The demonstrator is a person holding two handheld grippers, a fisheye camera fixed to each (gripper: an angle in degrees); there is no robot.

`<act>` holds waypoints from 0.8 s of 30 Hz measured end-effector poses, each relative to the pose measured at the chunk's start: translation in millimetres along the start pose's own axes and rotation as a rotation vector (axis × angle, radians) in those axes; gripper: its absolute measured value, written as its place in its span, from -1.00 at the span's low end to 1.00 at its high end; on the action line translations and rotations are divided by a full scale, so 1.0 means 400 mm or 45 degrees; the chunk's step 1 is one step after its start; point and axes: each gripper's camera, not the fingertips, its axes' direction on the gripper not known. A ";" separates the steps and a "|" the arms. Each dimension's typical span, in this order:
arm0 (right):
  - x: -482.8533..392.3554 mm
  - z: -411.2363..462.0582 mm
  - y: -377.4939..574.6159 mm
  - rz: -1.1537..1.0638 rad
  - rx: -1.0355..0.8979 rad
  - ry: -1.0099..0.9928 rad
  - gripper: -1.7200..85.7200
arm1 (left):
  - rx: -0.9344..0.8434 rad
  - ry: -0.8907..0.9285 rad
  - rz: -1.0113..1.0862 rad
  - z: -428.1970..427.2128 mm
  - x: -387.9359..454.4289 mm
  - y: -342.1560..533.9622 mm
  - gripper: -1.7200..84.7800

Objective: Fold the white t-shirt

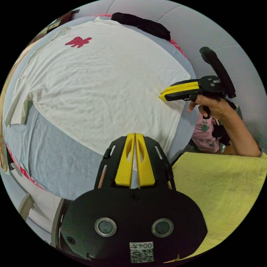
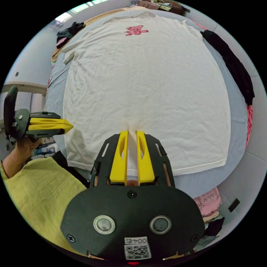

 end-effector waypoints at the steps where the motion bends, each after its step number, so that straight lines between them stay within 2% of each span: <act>1: 0.004 -0.007 0.015 -0.043 0.023 -0.004 -0.82 | -0.001 -0.016 -0.012 0.010 0.018 -0.007 -0.95; 4: 0.037 -0.032 0.055 -0.098 0.028 -0.035 -0.78 | -0.006 -0.078 -0.080 0.058 0.087 -0.036 -0.95; 7: 0.105 -0.071 0.098 -0.103 0.007 0.082 -0.74 | -0.110 -0.114 -0.132 0.130 0.134 -0.059 -0.95; 12: 0.255 -0.106 0.145 0.024 -0.130 0.110 -0.77 | -0.107 -0.175 -0.177 0.192 0.199 -0.077 -0.95; 14: 0.290 -0.092 0.145 0.040 -0.239 0.031 -0.78 | -0.118 -0.153 -0.190 0.210 0.206 -0.086 -0.95; 20: 0.273 -0.121 0.130 -0.040 -0.301 0.206 -0.80 | -0.145 0.001 -0.186 0.268 0.207 -0.112 -0.95; 24: 0.290 -0.144 0.119 -0.093 -0.354 0.211 -0.81 | -0.125 0.009 -0.169 0.305 0.234 -0.117 -0.95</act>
